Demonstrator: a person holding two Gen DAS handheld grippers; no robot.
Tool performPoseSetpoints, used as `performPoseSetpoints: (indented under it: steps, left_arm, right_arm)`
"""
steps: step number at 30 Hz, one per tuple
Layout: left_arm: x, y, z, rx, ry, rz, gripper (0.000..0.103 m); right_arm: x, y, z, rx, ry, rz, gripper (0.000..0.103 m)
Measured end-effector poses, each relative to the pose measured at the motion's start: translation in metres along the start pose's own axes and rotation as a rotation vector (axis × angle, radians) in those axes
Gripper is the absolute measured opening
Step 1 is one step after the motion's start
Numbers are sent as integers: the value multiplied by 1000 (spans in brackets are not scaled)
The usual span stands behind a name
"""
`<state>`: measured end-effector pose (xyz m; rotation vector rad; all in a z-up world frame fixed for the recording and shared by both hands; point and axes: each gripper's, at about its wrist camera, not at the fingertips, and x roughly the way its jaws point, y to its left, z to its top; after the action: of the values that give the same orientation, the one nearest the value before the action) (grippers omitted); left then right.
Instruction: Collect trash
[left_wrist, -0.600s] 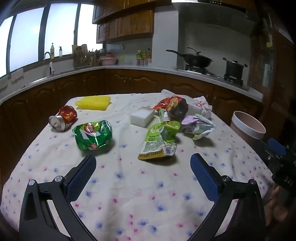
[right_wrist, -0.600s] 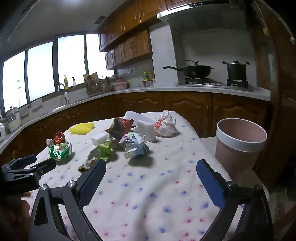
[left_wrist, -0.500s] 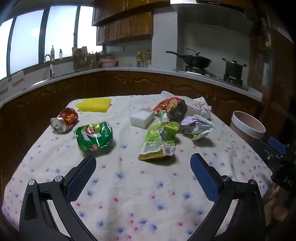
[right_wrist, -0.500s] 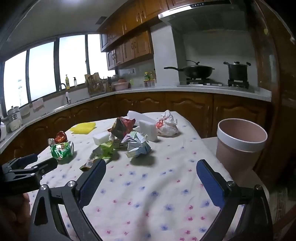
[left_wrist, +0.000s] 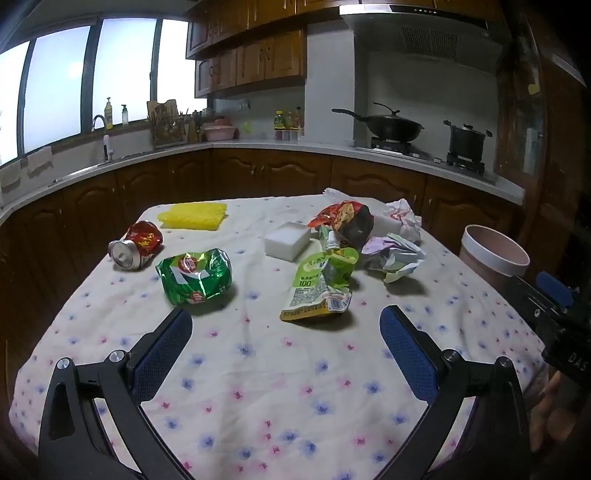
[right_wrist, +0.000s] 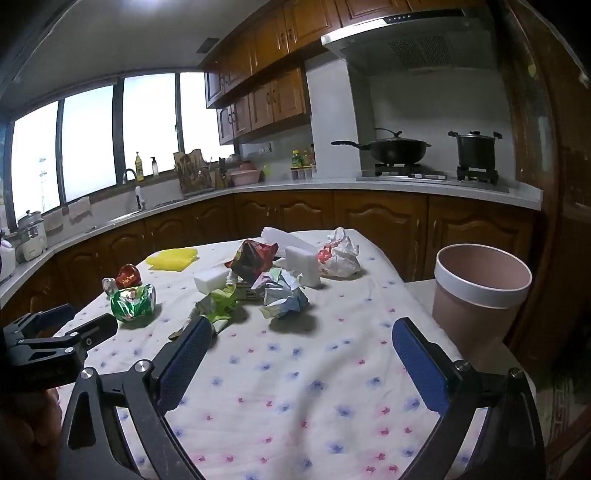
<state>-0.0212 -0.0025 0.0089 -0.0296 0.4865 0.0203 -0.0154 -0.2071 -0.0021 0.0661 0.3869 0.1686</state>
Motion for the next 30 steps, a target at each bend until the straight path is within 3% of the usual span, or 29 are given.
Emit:
performPoseSetpoints:
  steps: [30]
  left_arm:
    - [-5,0,0,0,-10,-2,103]
  right_arm:
    - [-2,8,1,1,-6,12,100]
